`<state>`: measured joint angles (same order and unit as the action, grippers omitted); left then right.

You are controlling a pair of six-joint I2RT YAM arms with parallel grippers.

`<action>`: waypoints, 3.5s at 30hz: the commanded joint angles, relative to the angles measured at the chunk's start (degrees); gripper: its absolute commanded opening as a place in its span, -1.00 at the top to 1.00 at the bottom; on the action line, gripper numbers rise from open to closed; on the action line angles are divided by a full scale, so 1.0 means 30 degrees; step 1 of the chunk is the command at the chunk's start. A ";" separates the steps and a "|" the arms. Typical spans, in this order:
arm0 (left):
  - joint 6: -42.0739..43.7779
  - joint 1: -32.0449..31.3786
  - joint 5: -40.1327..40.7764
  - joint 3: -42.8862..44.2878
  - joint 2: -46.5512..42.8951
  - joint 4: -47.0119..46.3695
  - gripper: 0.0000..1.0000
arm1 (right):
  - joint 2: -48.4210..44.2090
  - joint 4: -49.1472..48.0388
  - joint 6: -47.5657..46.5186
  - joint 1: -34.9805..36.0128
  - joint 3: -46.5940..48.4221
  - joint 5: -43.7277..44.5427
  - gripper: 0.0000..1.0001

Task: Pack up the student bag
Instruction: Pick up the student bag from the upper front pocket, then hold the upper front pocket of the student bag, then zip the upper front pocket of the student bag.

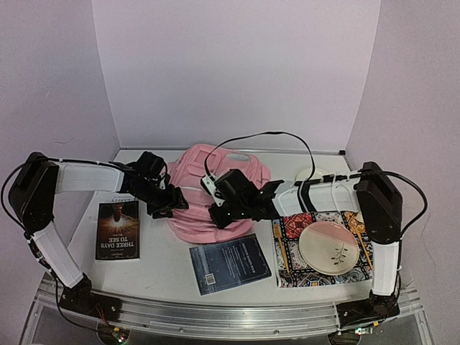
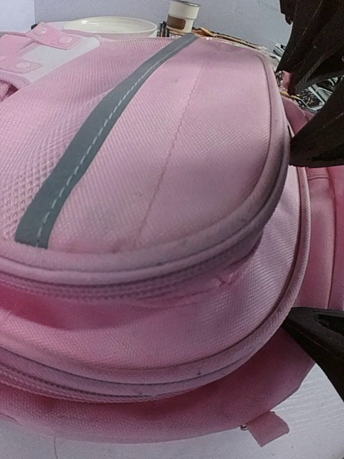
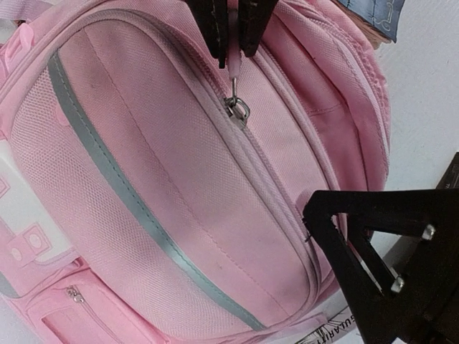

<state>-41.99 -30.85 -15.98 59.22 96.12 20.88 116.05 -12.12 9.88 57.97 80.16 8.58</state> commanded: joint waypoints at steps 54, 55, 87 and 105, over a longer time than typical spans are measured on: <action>-1.0709 -0.1125 0.1165 -0.1740 -0.0985 -0.6646 1.00 | -0.3350 0.0956 -0.1658 -0.0305 -0.1211 0.1457 1.00; -1.0645 -0.1005 0.1178 -0.1836 -0.1151 -0.6567 1.00 | -0.3536 0.1023 -0.1816 -0.0347 -0.1472 0.1592 1.00; -0.6078 -0.0029 -0.2878 0.0440 -0.2033 -0.2743 1.00 | -0.1222 0.1296 -0.1750 -0.6243 0.1117 -0.0496 1.00; -0.7061 0.0645 -0.2037 0.4410 0.0434 -0.3129 1.00 | -0.4521 0.1025 0.0411 -0.7047 -0.3454 -0.4240 0.01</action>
<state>-62.84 -28.88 -22.28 67.76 97.71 15.24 107.15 -8.60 6.28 36.40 72.39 -1.09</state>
